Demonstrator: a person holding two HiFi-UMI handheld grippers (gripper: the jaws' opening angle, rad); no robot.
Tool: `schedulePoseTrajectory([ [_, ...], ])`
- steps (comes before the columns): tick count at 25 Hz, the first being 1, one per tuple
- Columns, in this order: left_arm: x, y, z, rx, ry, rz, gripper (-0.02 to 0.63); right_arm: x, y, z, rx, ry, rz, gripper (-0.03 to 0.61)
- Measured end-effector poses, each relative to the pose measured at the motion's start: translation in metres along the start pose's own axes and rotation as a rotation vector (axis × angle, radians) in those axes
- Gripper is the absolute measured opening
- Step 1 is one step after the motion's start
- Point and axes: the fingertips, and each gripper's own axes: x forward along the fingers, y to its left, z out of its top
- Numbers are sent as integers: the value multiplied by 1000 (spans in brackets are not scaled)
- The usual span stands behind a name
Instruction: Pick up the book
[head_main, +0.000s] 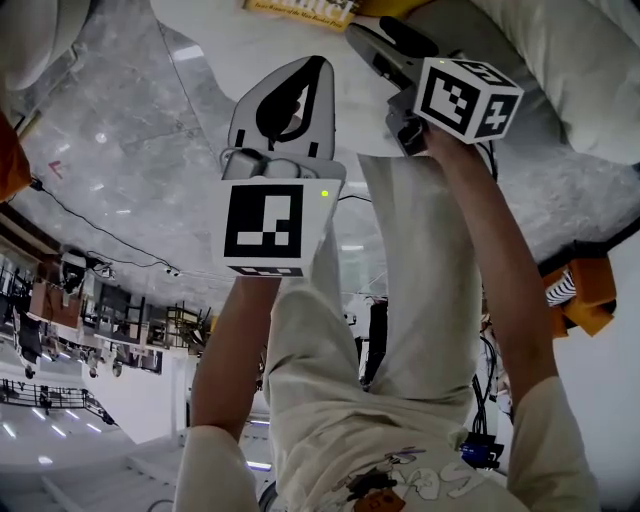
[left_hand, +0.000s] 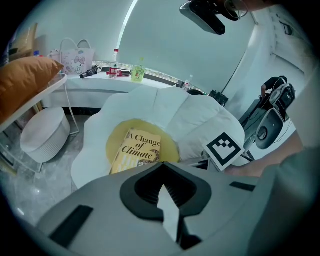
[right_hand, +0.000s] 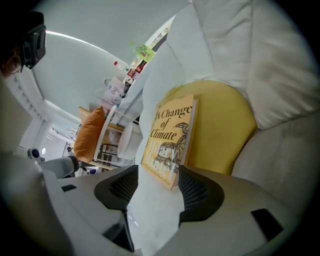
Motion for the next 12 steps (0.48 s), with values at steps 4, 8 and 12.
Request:
schedulePoseTrajectory([
  [4, 5, 5, -1, -3, -9, 5, 6, 16, -9, 0, 25, -3, 8, 255],
  [8, 13, 2, -1, -51, 8, 22, 6, 30, -16, -1, 48, -3, 17, 258],
  [12, 29, 3, -9, -3, 12, -7, 6, 44, -25, -3, 49, -1, 28, 258],
])
